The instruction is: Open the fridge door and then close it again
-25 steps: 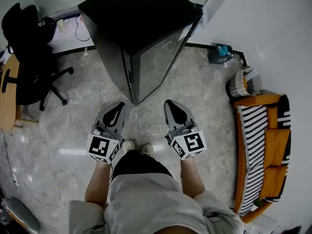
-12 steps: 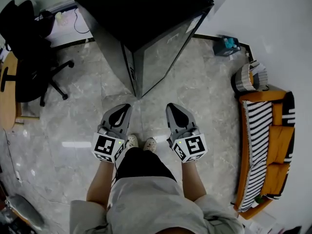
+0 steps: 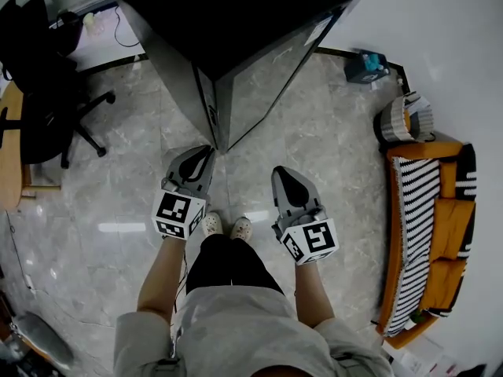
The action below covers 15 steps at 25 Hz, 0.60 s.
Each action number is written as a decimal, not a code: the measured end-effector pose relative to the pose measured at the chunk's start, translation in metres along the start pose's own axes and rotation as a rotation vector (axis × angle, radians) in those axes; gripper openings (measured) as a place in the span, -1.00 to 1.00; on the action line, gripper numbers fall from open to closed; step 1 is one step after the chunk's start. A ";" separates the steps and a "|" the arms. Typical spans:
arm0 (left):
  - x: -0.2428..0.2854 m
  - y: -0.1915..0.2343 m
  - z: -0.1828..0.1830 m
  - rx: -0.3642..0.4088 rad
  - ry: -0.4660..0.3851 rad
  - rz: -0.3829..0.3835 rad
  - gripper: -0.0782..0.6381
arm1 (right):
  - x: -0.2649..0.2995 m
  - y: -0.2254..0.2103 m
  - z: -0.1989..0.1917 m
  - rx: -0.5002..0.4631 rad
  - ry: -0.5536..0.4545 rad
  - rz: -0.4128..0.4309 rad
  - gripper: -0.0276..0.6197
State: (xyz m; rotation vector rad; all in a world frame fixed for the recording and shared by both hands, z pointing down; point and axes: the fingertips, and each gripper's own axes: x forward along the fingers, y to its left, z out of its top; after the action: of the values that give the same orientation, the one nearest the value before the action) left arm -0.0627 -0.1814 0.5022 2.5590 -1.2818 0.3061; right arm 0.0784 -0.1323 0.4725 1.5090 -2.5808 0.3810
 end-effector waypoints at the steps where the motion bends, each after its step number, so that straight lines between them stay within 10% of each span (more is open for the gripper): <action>1: 0.006 0.003 0.001 0.004 0.002 -0.001 -0.72 | 0.000 0.000 -0.001 0.000 0.001 -0.002 -0.84; 15: 0.067 0.023 -0.014 0.028 0.080 -0.012 -0.39 | -0.002 -0.011 -0.019 0.028 0.021 -0.040 -0.84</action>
State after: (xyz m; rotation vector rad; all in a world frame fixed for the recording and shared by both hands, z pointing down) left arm -0.0431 -0.2401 0.5385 2.5488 -1.2416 0.4223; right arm 0.0888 -0.1303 0.4918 1.5543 -2.5358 0.4274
